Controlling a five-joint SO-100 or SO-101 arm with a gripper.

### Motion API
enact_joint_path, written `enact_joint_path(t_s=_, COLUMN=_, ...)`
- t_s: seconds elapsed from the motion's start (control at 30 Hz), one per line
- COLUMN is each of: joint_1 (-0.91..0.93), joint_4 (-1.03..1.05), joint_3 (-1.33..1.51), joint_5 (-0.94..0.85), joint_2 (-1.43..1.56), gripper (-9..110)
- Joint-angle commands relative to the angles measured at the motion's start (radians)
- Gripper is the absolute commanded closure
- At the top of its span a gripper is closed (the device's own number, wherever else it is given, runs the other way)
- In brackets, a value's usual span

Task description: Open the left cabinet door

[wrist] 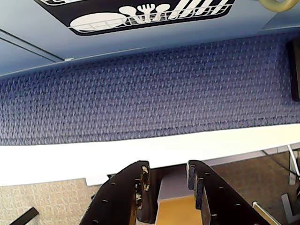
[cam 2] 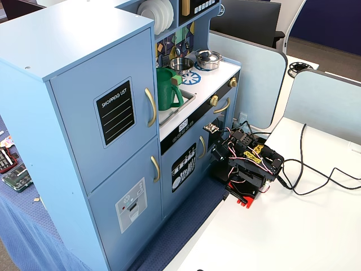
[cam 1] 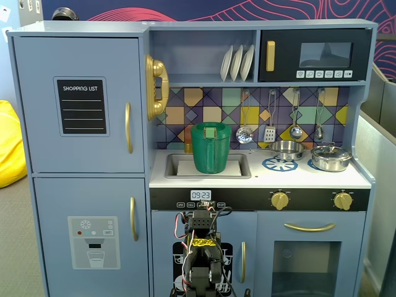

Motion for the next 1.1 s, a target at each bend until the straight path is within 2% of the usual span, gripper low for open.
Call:
enact_joint_path(t_s=0.0, joint_1=0.069, joint_4=0.181, joint_3=0.006, joint_5=-0.044, joint_2=-0.006, gripper=101)
enact_joint_path(t_s=0.27, joint_1=0.06, joint_4=0.181, joint_3=0.006, joint_5=-0.044, joint_2=-0.006, gripper=101)
enact_joint_path(t_s=0.47, joint_1=-0.038, joint_4=0.098, joint_3=0.005, joint_5=-0.028, joint_2=-0.008, gripper=101)
enact_joint_path(t_s=0.77, joint_1=-0.302, joint_4=-0.43, joint_3=-0.155, joint_5=-0.057, joint_2=-0.06, gripper=101)
enact_joint_path(t_s=1.07, joint_1=-0.512, joint_4=-0.653, joint_3=-0.56, joint_5=-0.149, joint_2=-0.262, gripper=101)
